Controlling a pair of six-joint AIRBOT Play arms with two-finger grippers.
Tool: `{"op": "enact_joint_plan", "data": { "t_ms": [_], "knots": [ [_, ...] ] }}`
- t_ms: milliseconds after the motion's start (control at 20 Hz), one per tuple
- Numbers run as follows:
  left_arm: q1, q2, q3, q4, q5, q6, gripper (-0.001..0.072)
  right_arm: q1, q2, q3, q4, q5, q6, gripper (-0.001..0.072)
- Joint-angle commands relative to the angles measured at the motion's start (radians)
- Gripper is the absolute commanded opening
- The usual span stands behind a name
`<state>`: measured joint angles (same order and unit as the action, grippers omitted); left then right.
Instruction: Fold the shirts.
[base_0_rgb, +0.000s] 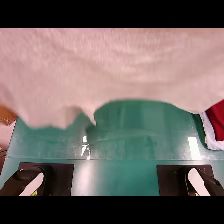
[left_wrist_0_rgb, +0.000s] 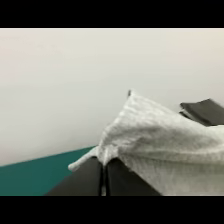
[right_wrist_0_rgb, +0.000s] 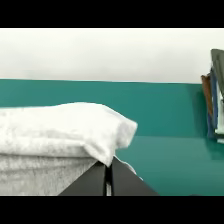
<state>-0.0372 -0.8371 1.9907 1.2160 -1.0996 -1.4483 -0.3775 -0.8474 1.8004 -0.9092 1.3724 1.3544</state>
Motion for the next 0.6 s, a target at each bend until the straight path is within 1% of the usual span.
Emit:
{"op": "enact_joint_plan", "data": {
  "t_ms": [0,50,150,250,400,550],
  "knots": [
    [0.001,-0.096,-0.135,0.186,-0.035,-0.045,0.0021,0.076,-0.139,0.018,-0.012,0.091,0.08,0.0009],
    [0.001,-0.148,-0.192,0.185,-0.047,-0.045,0.0021,0.139,-0.195,-0.027,-0.029,0.094,0.096,0.0009],
    [0.001,-0.282,-0.299,0.156,-0.053,-0.045,0.0022,0.259,-0.309,-0.117,-0.15,0.094,0.148,0.0009],
    [0.001,-0.434,-0.371,0.149,-0.053,-0.045,0.0022,0.359,-0.447,-0.203,-0.244,0.069,0.164,0.0009],
    [0.001,-0.659,-0.386,0.149,-0.029,-0.04,0.0022,0.431,-0.64,-0.255,-0.244,-0.031,0.163,0.0009],
    [0.001,-0.778,-0.386,0.146,0.071,-0.036,0.0023,0.46,-0.805,-0.179,-0.242,-0.097,0.163,0.001]
  ]
}}
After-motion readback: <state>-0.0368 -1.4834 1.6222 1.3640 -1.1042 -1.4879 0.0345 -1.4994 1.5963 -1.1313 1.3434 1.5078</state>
